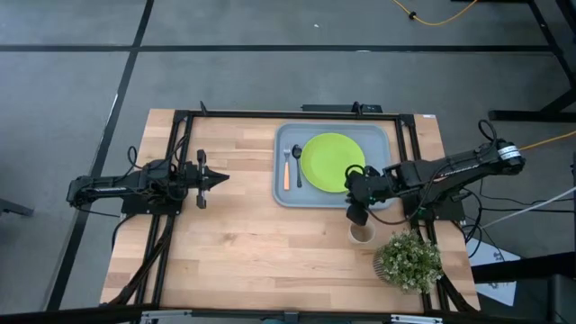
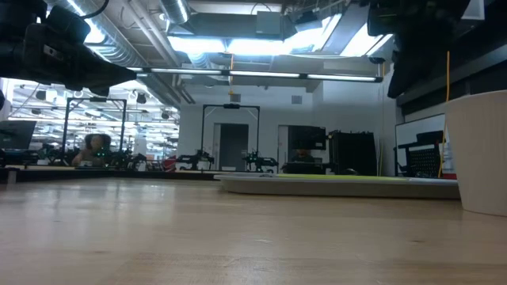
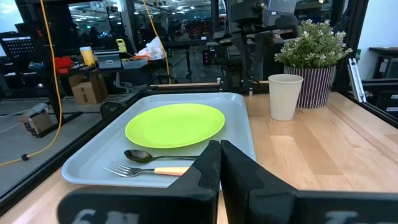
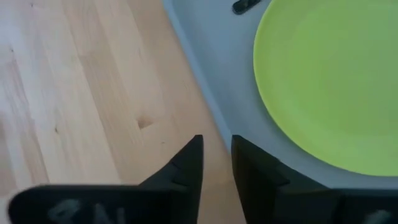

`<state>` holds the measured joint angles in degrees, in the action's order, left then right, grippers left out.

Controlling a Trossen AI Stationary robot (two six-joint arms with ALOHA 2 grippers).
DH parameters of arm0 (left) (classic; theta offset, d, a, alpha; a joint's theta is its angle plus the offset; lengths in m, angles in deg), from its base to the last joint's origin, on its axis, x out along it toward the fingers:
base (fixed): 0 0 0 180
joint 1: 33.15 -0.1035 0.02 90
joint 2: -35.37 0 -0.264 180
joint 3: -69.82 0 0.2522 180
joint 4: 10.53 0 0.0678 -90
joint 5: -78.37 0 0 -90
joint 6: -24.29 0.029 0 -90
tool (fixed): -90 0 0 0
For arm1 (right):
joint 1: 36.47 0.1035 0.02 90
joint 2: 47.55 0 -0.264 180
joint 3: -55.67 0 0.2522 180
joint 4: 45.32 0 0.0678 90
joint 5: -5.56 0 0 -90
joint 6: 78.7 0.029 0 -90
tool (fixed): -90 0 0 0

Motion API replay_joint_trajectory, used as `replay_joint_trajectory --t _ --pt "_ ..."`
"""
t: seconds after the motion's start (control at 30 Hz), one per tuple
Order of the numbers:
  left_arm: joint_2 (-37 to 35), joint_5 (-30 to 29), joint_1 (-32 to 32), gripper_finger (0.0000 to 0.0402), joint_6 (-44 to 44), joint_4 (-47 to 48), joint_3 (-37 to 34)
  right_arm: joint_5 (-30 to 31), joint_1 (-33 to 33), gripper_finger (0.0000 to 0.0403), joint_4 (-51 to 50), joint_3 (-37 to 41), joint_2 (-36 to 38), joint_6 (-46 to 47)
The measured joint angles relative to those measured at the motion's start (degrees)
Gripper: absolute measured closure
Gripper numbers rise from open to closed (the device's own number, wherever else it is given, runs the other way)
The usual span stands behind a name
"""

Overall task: Pick and place plate/cup/fork/spoon on tray
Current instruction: Put the white cup on the light blue tray to the right of the green plate

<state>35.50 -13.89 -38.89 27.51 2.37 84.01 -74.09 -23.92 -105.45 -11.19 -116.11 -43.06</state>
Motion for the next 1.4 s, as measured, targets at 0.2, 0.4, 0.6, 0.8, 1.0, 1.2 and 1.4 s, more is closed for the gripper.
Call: replay_joint_trajectory --t 0.2,0.4,0.6,0.8,1.0,1.2,1.4 --pt "0.0 0.0 0.0 0.0401 0.0 0.0 0.0 -0.1 0.9 0.0252 -1.4 0.0 0.0 0.5" --pt "0.0 0.0 0.0 0.0401 0.0 0.0 0.0 -6.6 2.6 0.0233 -7.0 0.0 0.0 1.6" --pt "0.0 0.0 0.0 0.0401 0.0 0.0 0.0 -8.7 5.2 0.0232 -6.5 0.0 0.0 1.2" --pt "0.0 0.0 0.0 0.0401 0.0 0.0 0.0 -8.5 7.5 0.0232 -9.3 0.1 0.0 -4.1" --pt "0.0 0.0 0.0 0.0401 0.0 0.0 0.0 -7.5 7.8 0.0232 -8.7 0.1 -0.9 -4.8" --pt "0.0 0.0 0.0 0.0401 0.0 0.0 0.0 -7.4 7.8 0.0232 -8.7 0.1 -5.8 -6.6" --pt "0.0 0.0 0.0 0.0401 0.0 0.0 0.0 -7.4 7.8 0.0232 -8.0 0.1 -12.2 -7.4"
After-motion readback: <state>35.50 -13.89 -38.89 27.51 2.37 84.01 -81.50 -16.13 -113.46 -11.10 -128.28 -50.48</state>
